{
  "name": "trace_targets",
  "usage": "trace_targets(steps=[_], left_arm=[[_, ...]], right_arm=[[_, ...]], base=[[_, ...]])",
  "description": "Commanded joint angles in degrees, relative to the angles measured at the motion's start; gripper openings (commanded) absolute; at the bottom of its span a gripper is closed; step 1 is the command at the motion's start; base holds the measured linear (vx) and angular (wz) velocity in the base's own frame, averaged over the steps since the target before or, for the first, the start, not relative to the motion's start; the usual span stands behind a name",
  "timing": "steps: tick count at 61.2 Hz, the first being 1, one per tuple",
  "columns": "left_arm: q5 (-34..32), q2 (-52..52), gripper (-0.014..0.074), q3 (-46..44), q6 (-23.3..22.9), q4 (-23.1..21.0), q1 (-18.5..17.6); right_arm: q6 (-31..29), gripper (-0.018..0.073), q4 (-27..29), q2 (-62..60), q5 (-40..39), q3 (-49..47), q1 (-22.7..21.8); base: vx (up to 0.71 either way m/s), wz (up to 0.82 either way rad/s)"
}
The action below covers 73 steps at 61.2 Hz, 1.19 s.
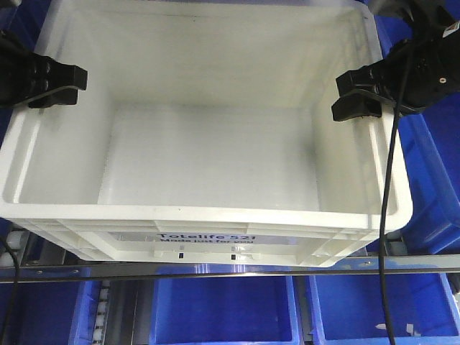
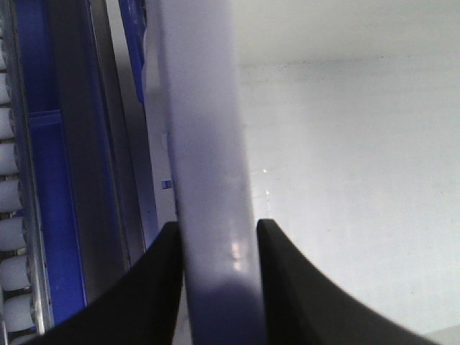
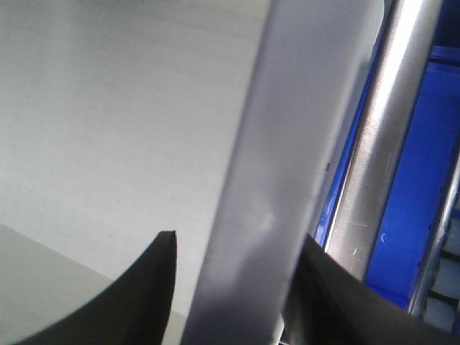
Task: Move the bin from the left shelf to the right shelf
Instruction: 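Carry the tote over the roller shelf slot between blue bins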
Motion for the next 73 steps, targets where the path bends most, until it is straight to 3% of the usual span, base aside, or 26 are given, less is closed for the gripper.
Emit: trace_targets(steps=[1,73], left_arm=[[-5.6,-2.6,-0.0008,-2.3,2.4,-0.2,0.1],[-5.6,-2.6,-0.0008,-2.3,2.4,-0.2,0.1]], right_arm=[[-3.0,-0.0004,0.7,-3.0,-3.1,-2.2,-0.5],[-2.9,-0.0004,0.7,-3.0,-3.1,-2.2,-0.5]], base=[[0.01,-0.02],[0.00,0.01]])
